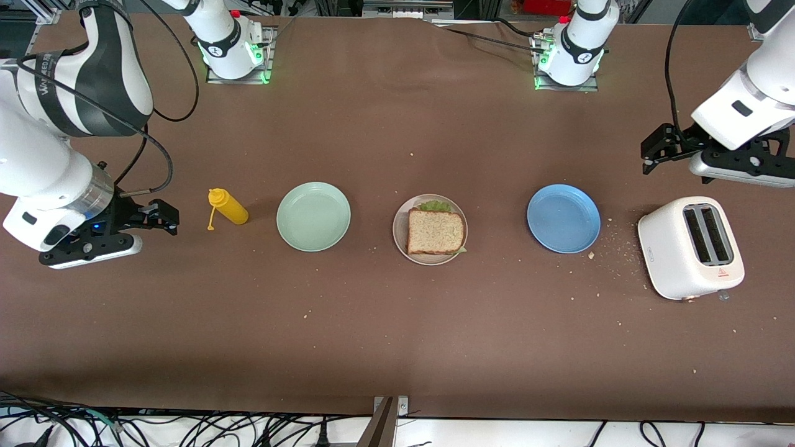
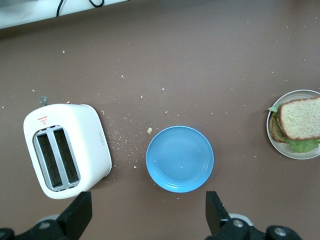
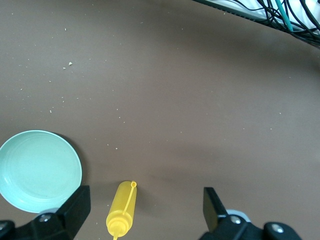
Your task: Make sandwich in beige plate with both arms
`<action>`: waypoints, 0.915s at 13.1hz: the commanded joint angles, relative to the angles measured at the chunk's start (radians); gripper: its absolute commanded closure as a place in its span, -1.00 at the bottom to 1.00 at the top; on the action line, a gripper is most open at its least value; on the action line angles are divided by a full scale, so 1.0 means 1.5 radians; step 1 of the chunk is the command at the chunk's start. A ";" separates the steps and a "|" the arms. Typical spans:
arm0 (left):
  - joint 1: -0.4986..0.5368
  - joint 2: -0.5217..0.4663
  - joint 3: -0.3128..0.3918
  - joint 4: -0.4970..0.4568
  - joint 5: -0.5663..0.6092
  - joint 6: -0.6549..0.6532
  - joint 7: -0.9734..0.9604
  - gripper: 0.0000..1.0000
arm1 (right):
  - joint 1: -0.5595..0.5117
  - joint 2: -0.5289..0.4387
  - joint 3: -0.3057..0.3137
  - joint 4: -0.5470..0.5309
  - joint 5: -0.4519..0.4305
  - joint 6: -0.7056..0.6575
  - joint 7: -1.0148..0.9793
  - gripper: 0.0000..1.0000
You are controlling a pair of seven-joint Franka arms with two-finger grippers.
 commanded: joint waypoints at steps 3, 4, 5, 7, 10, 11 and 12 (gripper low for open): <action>0.028 -0.059 -0.027 -0.059 -0.008 0.016 -0.012 -1.00 | 0.002 -0.047 0.004 -0.022 0.012 -0.059 0.053 -1.00; 0.029 -0.060 -0.027 -0.059 -0.008 0.015 -0.014 -1.00 | 0.002 -0.056 0.004 -0.023 0.017 -0.073 0.057 -1.00; 0.029 -0.061 -0.028 -0.058 -0.008 0.015 -0.016 -1.00 | 0.002 -0.065 0.003 -0.027 0.031 -0.076 0.064 -1.00; 0.031 -0.062 -0.028 -0.056 -0.008 0.013 -0.016 -1.00 | 0.002 -0.073 0.003 -0.025 0.034 -0.076 0.073 -1.00; 0.033 -0.060 -0.028 -0.052 -0.008 0.013 -0.016 -1.00 | 0.002 -0.073 0.003 -0.022 0.034 -0.073 0.072 -1.00; 0.031 -0.060 -0.027 -0.051 -0.008 0.013 -0.016 -1.00 | 0.002 -0.073 0.003 -0.020 0.037 -0.075 0.074 -1.00; 0.028 -0.056 -0.026 -0.048 -0.008 0.013 -0.016 -1.00 | 0.002 -0.073 0.002 -0.019 0.037 -0.076 0.074 -1.00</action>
